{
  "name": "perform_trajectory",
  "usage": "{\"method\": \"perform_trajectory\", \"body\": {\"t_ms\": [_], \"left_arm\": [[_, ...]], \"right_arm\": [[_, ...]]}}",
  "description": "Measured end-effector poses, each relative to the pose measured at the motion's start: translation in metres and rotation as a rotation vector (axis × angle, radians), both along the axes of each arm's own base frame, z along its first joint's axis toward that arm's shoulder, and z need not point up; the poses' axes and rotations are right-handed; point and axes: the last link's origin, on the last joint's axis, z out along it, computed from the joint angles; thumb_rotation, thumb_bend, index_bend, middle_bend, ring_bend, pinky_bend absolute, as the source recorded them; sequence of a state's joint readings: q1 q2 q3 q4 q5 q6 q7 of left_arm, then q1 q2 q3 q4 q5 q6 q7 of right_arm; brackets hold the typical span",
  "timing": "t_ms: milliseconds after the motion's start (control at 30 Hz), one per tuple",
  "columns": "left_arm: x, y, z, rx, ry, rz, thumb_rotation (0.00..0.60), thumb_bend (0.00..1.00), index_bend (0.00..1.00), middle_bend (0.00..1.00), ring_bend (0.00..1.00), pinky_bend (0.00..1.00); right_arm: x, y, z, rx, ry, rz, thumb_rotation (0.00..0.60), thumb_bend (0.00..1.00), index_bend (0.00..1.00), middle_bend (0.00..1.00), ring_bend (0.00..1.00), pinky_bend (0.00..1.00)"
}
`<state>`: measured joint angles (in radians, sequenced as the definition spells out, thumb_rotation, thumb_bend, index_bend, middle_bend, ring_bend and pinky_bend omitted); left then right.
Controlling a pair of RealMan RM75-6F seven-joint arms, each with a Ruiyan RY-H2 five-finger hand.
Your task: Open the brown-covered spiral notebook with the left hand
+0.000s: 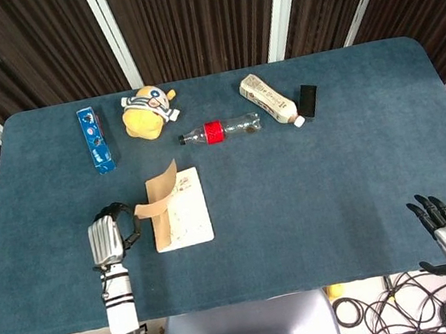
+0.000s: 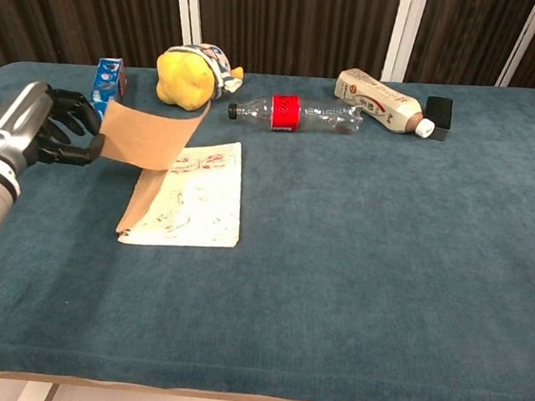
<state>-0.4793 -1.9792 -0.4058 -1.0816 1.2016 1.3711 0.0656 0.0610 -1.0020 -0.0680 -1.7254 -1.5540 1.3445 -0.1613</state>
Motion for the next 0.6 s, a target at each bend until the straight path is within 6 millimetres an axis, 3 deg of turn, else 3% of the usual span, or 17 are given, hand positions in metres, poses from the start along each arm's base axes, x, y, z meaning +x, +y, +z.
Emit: {"method": "perform_trajectory", "body": {"t_ms": [600], "left_arm": [[-0.054,-0.009,0.018,0.071,0.126,0.155,0.6,0.51,0.69,0.48,0.39,0.42]], "right_arm": [[-0.001,-0.002,-0.001,0.012,0.004,-0.015,0.6,0.05,0.0,0.0,0.0,0.18]]}}
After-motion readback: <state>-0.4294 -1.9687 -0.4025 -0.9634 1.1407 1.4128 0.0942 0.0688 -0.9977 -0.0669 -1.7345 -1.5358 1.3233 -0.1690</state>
